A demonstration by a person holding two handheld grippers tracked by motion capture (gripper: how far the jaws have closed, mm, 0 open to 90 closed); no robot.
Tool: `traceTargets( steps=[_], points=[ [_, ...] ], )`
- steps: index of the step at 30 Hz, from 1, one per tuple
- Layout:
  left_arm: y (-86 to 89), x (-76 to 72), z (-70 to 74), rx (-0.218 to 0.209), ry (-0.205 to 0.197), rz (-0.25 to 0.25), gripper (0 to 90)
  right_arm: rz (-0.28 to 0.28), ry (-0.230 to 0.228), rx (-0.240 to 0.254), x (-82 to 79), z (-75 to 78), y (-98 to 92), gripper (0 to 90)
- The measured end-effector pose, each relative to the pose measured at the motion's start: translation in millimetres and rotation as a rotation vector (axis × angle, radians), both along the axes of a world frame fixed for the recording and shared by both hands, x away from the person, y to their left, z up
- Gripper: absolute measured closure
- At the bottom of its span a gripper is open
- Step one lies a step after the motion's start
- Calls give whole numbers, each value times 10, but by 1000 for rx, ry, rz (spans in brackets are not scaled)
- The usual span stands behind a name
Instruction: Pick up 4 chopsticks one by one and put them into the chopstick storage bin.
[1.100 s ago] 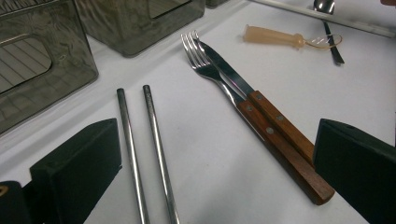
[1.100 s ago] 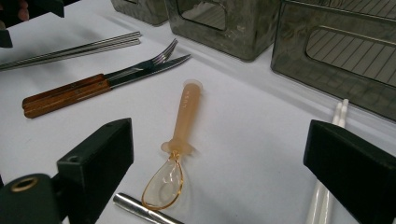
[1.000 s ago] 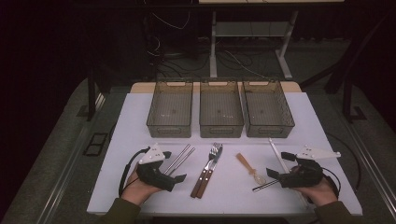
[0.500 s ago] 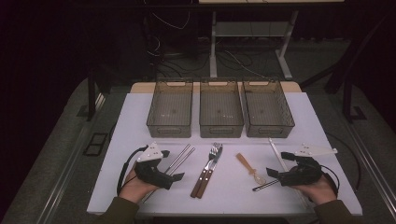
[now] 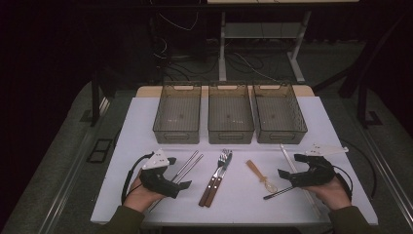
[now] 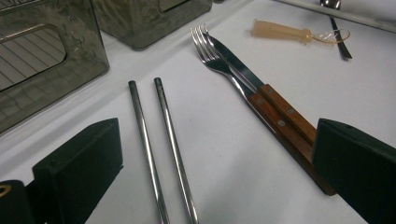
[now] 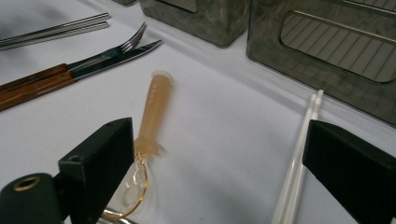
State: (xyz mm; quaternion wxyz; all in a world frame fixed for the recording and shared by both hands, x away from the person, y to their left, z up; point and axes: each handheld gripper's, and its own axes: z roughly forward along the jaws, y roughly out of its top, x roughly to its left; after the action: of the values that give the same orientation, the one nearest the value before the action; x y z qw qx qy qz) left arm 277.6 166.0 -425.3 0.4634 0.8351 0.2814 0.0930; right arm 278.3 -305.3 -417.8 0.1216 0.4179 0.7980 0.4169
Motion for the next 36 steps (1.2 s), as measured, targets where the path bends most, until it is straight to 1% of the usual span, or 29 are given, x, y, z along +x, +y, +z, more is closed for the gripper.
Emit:
traceTargets(
  steps=[2,3,5,7,10,11,13,14,19,20,21,22,26,27,28,29,33,34,35,36],
  points=[
    [-6,-5,2,-5,0,1,8,-6,9,-3,9,0,-3,93],
    [-10,-8,3,-4,-1,-1,8,-16,19,-6,43,-14,-11,93],
    [-19,-5,2,-3,-1,-2,8,-20,16,-12,68,-23,-22,93],
    [-26,-1,-3,1,0,-2,8,-27,25,-10,82,-28,-27,93],
    [-28,-4,-2,5,-2,-3,8,-35,25,-10,101,-26,-31,95],
    [-27,-3,0,2,-1,-1,8,-34,25,-13,108,-23,-35,143],
    [-28,0,2,2,-2,0,8,-40,22,-11,117,-21,-41,149],
    [-31,6,0,-4,-1,4,8,-41,21,-10,122,-22,-48,149],
    [-21,-7,-3,0,-1,3,8,-53,24,-9,124,-18,-59,163],
    [-16,-16,7,2,-7,3,9,-45,21,-13,126,-13,-52,196],
    [-16,-20,11,0,-8,4,9,-49,26,-10,128,-9,-48,206],
    [-16,-23,16,-1,-11,4,10,-49,19,-9,143,-9,-49,223],
    [-14,-14,6,2,-8,3,10,-60,28,-9,197,-17,-42,242],
    [-12,-13,4,4,-7,2,10,-60,29,-13,223,-24,-42,258],
    [-10,-12,4,1,-8,4,11,-51,37,-10,271,-34,-45,314],
    [-10,-12,4,1,-8,4,11,-53,38,-13,285,-35,-44,319],
    [-6,-11,6,-4,-8,6,13,-64,32,-30,367,-41,-42,383],
    [-6,-11,6,-4,-8,6,13,-64,32,-30,367,-41,-42,383],
    [-10,-14,8,-2,-10,5,13,-71,43,-35,413,-46,-42,413],
    [-10,-14,8,-2,-10,5,13,-73,42,-39,430,-48,-43,425]
  ],
)
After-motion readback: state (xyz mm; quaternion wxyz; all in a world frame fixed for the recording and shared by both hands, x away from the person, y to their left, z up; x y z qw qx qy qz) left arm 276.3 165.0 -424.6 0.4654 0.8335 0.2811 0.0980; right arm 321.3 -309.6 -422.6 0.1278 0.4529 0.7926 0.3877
